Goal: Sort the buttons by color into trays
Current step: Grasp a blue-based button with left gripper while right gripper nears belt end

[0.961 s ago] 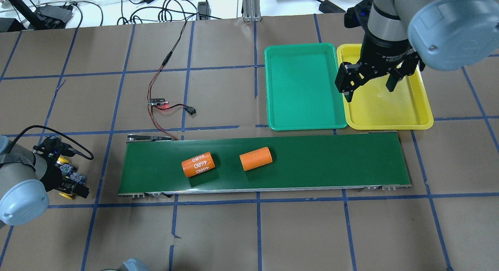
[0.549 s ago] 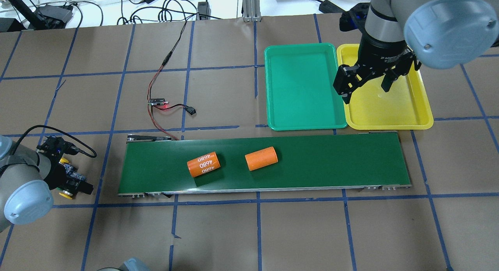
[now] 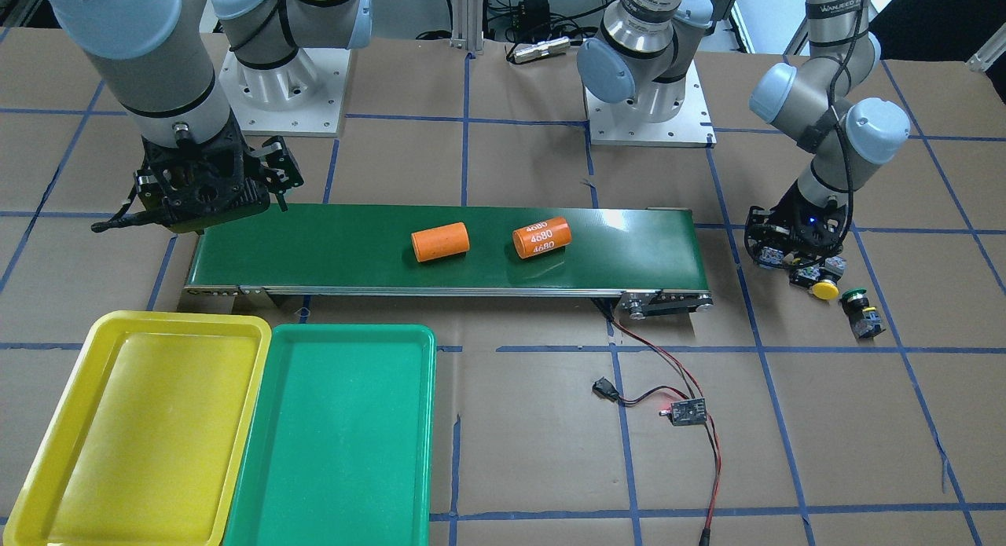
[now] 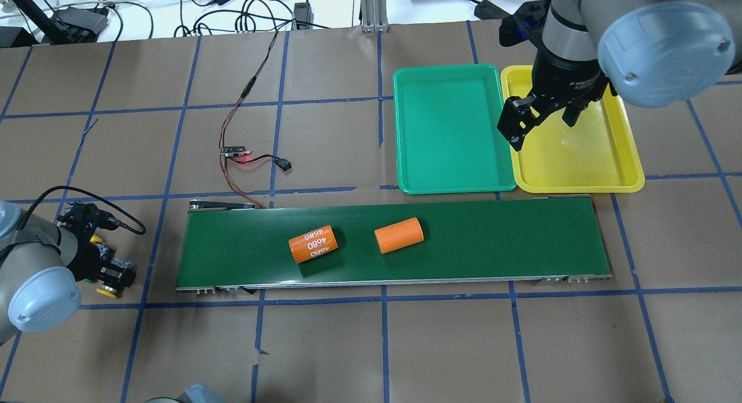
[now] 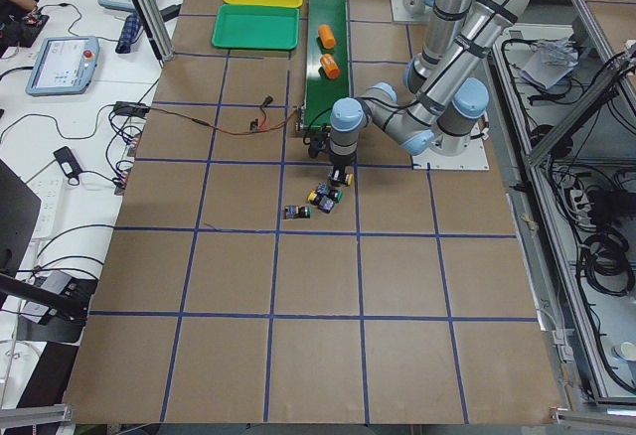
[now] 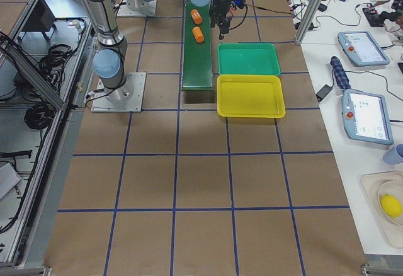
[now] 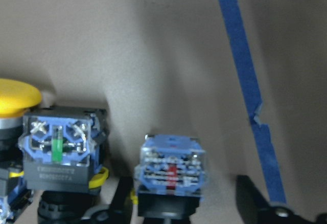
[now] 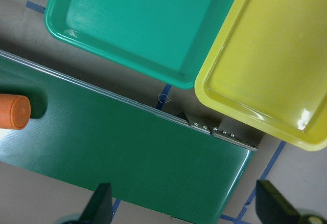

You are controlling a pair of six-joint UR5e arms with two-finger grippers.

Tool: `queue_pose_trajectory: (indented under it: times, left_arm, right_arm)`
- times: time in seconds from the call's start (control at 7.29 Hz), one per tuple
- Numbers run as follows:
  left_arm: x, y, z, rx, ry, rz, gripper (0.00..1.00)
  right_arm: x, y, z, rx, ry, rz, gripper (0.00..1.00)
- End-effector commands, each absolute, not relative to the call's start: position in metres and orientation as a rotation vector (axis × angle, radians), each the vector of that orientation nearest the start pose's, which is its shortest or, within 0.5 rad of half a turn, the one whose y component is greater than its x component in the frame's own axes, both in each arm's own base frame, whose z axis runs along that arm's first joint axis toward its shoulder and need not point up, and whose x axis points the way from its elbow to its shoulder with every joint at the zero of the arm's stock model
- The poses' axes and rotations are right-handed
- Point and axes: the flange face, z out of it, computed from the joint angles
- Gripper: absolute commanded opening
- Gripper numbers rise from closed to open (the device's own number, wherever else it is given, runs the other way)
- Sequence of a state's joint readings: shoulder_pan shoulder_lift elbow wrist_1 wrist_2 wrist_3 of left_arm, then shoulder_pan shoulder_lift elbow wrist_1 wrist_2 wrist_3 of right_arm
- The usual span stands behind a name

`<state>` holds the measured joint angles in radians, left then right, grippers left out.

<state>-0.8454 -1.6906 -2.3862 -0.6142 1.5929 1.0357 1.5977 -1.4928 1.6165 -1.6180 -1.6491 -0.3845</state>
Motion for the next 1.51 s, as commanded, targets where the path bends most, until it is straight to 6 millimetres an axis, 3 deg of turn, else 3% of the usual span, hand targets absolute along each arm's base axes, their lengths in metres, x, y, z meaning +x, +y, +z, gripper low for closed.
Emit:
queue_pose_trajectory:
  times: [0.0,0.14,0.55,0.69,0.96,1.1,1.24,1.37]
  left_arm:
    - [0.157,-0.397,0.195,0.523,3.058,-0.112,0.16]
    - [0.148,-0.418,0.218,0.593,3.047,-0.165,0.16]
    - [0.040,-0.454,0.290,1.007,3.023,-0.037,0.16]
    - [0.003,-0.449,0.295,1.187,2.969,-0.019,0.16]
    - [-0.083,-0.422,0.282,1.478,2.864,0.052,0.08]
    - [-0.111,-0.415,0.281,1.579,2.811,0.060,0.08]
    - [-0.130,-0.407,0.279,1.634,2.749,0.093,0.08]
    - [-0.133,-0.404,0.276,1.639,2.709,0.135,0.12]
  right_arm:
    - [0.143,-0.499,0.440,-0.727,3.111,0.138,1.00]
    - [0.145,-0.499,0.437,-0.832,3.060,0.165,1.00]
    - [0.146,-0.496,0.424,-1.405,2.797,0.206,1.00]
    - [0.146,-0.493,0.413,-1.483,2.744,0.224,1.00]
    - [0.162,-0.472,0.395,-1.787,2.429,0.180,1.00]
    - [0.162,-0.464,0.375,-1.814,2.389,0.211,1.00]
    - [0.164,-0.461,0.368,-1.916,2.376,0.137,1.00]
    - [0.170,-0.456,0.354,-2.079,2.314,0.053,1.00]
